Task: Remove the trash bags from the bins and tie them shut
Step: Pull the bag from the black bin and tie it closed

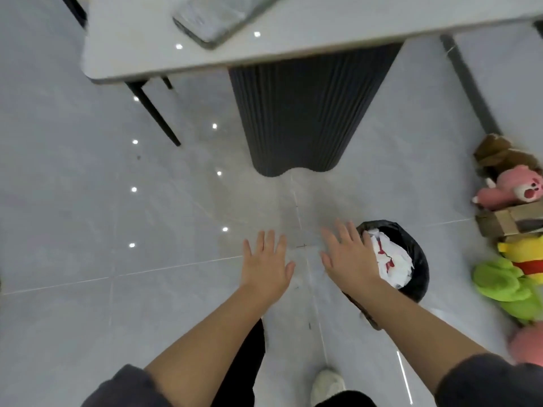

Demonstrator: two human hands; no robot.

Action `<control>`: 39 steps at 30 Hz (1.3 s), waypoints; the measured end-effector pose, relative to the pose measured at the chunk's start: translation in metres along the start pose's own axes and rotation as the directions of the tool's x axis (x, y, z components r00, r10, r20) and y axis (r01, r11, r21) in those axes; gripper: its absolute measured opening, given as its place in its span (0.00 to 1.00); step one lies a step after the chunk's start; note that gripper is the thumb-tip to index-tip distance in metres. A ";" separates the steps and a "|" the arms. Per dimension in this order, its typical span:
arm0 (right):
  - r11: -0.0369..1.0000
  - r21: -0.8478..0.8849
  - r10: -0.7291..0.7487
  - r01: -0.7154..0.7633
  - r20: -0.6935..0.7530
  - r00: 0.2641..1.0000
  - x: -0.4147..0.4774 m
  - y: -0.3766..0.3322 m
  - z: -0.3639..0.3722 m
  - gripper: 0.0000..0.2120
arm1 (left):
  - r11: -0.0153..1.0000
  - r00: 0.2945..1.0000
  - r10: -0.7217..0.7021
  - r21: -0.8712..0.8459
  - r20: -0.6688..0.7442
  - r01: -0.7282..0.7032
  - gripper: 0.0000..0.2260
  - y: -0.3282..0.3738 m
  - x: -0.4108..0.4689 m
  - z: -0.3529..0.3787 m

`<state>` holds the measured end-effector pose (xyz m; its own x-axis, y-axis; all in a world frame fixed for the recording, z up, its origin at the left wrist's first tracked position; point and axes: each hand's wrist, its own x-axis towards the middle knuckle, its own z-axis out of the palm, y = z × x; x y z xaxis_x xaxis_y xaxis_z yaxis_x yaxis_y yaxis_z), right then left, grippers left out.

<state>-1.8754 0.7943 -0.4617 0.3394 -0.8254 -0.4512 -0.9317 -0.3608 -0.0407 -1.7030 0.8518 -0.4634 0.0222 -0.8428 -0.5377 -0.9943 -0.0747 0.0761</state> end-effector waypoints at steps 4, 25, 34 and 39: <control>0.997 0.013 0.078 -0.078 -0.018 0.997 0.034 0.039 0.073 0.27 | 1.000 0.997 0.022 -0.009 0.080 -0.021 0.28 0.022 0.060 0.066; 0.929 0.306 0.279 -0.208 -0.210 0.937 0.110 0.121 0.179 0.22 | 0.795 0.975 0.217 -0.570 -0.048 -0.205 0.13 0.115 0.216 0.173; 0.918 0.343 0.298 -0.200 -0.263 0.918 0.113 0.126 0.185 0.21 | 0.367 0.933 0.001 -0.868 0.361 0.335 0.17 0.110 0.253 0.189; 0.907 0.380 0.302 -0.180 -0.291 0.908 0.108 0.126 0.187 0.22 | 0.336 0.921 0.039 -0.873 0.389 0.354 0.14 0.113 0.253 0.202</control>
<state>-1.9803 0.7408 -0.6819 0.0641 -0.9847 -0.1621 -0.9554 -0.0137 -0.2949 -1.8310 0.7381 -0.7604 -0.0592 -0.5716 -0.8184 -0.2350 -0.7888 0.5680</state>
